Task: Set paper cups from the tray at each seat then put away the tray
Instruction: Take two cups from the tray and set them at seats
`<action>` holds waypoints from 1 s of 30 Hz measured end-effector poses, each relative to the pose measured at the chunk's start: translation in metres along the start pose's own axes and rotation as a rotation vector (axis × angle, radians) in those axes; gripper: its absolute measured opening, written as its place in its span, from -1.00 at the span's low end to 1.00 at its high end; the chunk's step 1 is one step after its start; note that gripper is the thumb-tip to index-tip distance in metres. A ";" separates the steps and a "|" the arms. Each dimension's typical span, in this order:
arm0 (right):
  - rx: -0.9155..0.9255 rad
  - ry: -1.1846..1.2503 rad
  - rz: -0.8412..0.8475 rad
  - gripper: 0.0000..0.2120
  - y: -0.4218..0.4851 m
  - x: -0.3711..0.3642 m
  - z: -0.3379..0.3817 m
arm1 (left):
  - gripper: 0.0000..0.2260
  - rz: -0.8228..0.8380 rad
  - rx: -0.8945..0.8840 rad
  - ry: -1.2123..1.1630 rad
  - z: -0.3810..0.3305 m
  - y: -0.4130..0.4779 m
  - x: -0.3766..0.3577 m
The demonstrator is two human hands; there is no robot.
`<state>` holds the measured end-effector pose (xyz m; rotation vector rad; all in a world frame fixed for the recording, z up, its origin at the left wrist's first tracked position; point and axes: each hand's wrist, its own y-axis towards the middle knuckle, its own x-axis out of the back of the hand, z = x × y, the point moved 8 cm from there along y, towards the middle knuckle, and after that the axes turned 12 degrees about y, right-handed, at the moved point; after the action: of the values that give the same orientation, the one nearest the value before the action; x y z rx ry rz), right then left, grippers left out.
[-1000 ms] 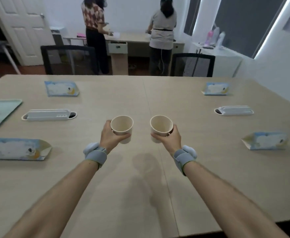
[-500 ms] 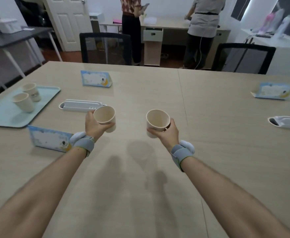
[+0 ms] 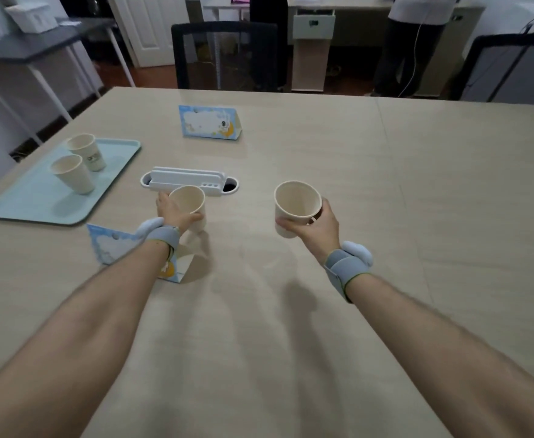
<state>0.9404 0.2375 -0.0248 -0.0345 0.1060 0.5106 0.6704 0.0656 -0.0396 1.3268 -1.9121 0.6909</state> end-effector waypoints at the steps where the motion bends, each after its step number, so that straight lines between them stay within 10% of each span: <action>1: 0.000 -0.003 0.001 -0.36 0.001 -0.002 -0.002 | -0.29 0.015 0.019 0.027 0.003 0.004 -0.003; 12: -0.011 -0.021 -0.020 -0.36 0.001 0.006 -0.014 | -0.24 0.135 0.143 0.092 0.011 0.010 -0.019; 30: -0.030 -0.042 -0.142 -0.37 -0.024 0.079 0.017 | -0.44 0.153 -0.187 0.048 -0.080 -0.084 -0.015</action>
<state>1.0217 0.2562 -0.0163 -0.0605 0.0538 0.3708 0.7727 0.1061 0.0001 1.0488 -2.0009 0.5956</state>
